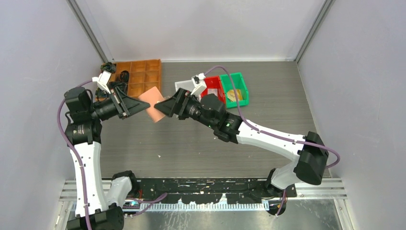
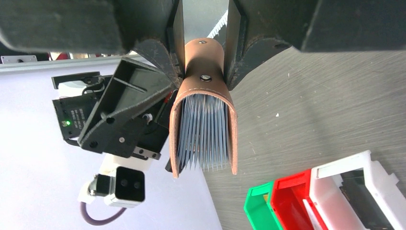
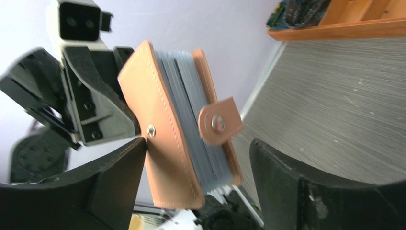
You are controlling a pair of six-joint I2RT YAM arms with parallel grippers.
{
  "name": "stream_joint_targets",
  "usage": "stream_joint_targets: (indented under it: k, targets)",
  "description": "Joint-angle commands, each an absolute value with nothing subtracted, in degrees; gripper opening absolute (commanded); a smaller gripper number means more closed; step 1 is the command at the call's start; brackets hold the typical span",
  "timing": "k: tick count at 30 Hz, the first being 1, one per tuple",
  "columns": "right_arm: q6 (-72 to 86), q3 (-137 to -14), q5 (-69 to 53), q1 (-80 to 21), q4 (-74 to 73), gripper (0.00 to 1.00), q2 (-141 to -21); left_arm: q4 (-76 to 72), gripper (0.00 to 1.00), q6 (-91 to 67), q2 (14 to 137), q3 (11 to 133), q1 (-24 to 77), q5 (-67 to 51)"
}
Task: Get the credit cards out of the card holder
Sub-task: Open the card holder.
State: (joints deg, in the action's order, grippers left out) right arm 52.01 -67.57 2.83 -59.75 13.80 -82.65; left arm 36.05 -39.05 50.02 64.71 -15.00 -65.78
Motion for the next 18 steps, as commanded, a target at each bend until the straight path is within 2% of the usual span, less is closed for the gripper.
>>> stream_joint_targets:
  k: [1,11,14,18]
  targets:
    - [61.5,-66.1,1.3,-57.2,27.7,0.78,-83.6,30.7,0.0,-42.0,48.6,66.7,-15.2,-71.3]
    - [64.9,-62.5,1.8,-56.6,33.1,0.52,-82.2,29.8,0.0,-42.6,48.9,66.5,-15.2,-71.3]
    - [64.0,-62.5,3.5,-56.6,30.5,0.39,-81.2,29.2,0.0,-43.4,48.8,66.3,-15.2,-71.3]
    - [61.7,-63.3,7.7,-56.7,23.4,0.39,-79.6,27.3,0.0,-45.3,48.2,65.9,-15.2,-71.7]
